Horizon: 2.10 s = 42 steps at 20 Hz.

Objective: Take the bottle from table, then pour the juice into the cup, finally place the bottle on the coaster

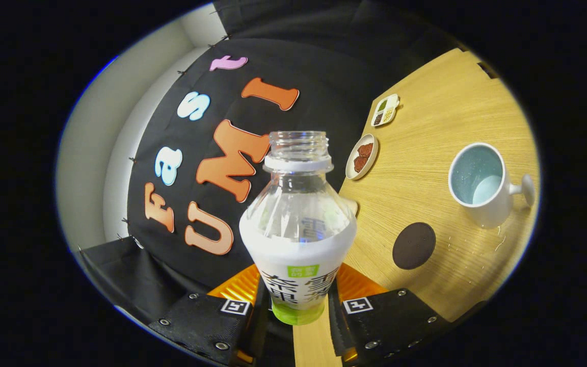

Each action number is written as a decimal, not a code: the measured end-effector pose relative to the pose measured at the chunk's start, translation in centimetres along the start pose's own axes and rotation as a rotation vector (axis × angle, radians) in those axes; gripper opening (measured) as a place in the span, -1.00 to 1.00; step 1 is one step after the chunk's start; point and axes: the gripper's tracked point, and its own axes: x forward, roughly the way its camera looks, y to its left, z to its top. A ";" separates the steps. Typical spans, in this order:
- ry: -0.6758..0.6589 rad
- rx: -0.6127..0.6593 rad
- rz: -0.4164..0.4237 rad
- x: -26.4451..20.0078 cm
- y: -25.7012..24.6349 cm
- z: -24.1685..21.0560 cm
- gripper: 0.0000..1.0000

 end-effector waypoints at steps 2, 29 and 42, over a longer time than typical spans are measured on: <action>0.000 0.049 -0.002 0.1 -0.2 0.1 0.03; -0.037 0.451 0.014 1.8 -1.0 1.5 0.03; -0.065 0.519 0.008 2.1 -1.2 3.0 0.03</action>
